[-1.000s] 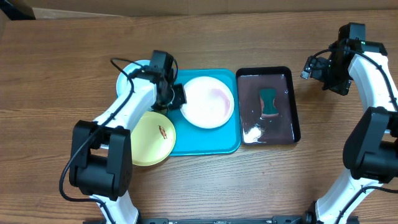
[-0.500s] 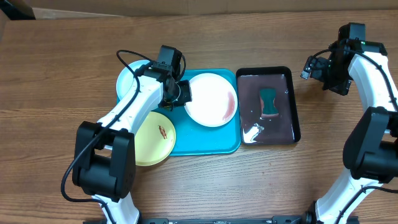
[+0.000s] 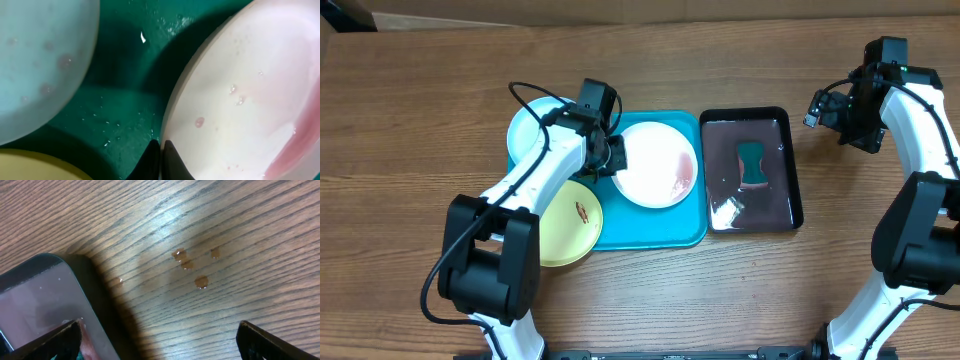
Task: Clean dirty plates on tray and stack at the side
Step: 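Lift the white plate by its rim with the left gripper, then carry the white plate over the tray toward the left side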
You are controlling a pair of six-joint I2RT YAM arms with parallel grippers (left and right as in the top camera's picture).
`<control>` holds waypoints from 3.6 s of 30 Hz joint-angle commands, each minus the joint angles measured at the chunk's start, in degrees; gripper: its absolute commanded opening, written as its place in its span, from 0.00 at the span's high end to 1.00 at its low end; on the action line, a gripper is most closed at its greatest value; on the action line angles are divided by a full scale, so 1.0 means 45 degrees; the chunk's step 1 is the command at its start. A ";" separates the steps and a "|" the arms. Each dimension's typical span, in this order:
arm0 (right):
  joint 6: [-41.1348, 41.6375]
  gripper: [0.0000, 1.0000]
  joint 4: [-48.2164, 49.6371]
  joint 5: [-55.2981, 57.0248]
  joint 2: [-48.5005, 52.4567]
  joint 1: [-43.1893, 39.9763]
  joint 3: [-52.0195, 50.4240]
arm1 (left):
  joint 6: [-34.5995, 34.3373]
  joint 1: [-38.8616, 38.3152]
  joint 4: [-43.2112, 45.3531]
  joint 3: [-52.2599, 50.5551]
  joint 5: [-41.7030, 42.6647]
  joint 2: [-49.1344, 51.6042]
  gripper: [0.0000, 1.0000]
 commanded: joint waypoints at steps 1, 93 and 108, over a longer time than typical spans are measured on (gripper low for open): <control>0.0044 0.00 0.0029 -0.0024 -0.0311 -0.0049 0.0180 | 0.0121 -0.0413 0.0374 -0.0743 -0.0641 -0.0005 0.96; 0.0044 0.00 0.0034 -0.0024 -0.0311 -0.0049 0.0180 | 0.4090 -0.8019 0.0374 0.5469 -1.2133 -0.0175 0.96; 0.0044 0.00 0.0029 -0.0024 -0.0311 -0.0049 0.0180 | 0.5304 -0.9845 0.0549 0.5469 -1.5761 -0.0175 0.96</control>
